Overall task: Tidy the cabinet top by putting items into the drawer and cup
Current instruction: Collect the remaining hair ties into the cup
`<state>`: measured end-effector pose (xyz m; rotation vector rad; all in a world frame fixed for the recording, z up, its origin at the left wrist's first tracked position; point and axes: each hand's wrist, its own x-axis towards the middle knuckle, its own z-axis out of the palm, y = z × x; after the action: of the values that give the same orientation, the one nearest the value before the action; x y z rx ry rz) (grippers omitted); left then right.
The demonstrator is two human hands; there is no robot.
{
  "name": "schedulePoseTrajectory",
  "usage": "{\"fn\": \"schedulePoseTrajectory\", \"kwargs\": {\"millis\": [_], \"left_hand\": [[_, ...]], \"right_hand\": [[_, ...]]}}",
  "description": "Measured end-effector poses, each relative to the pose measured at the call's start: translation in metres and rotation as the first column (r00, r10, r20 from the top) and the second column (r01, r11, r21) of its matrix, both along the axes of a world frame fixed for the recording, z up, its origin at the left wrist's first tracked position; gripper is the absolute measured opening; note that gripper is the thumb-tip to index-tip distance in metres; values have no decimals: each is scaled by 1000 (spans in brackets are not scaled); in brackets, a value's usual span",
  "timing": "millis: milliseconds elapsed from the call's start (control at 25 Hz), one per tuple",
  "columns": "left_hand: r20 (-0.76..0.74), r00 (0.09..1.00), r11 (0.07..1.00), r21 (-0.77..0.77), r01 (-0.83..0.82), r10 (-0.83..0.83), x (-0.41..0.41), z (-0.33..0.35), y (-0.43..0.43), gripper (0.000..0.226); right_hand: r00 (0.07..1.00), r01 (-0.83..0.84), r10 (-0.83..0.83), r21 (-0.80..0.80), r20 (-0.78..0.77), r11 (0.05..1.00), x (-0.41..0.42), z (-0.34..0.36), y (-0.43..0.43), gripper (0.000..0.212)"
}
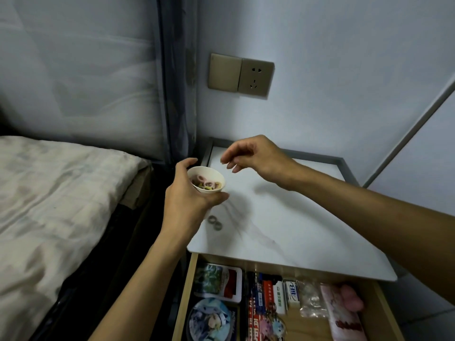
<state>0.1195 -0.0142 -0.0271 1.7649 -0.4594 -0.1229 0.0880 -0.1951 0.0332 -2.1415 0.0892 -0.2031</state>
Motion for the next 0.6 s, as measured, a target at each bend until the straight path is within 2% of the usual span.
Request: {"fn": "schedulePoseTrajectory", "kwargs": {"millis": [80,120,200,280,440,600], "left_hand": [[8,997,996,-33,-81,81,3,2,5,84],[4,993,992,-45,-118,118,6,3,8,84],[-9,987,986,-60,-158,158,9,4,12,85],[-5,988,986,-61,-153,153,10,3,12,84],[10,991,990,-53,-132,133,10,1,13,82],[1,996,995,-39,-90,90,7,-1,8,81]], "right_hand": [[998,62,-62,15,-19,998,1,-22,-2,28],[996,57,-59,-34,-61,998,2,-38,1,27],[980,-40,-4,-221,-197,974,3,-75,9,19],[956,-135,39,-318,-291,939,-1,-104,21,20],[969,-192,107,-402,-225,895,-12,-121,32,10],[948,-203,32,-523,-318,828,-27,-114,12,9]]}}
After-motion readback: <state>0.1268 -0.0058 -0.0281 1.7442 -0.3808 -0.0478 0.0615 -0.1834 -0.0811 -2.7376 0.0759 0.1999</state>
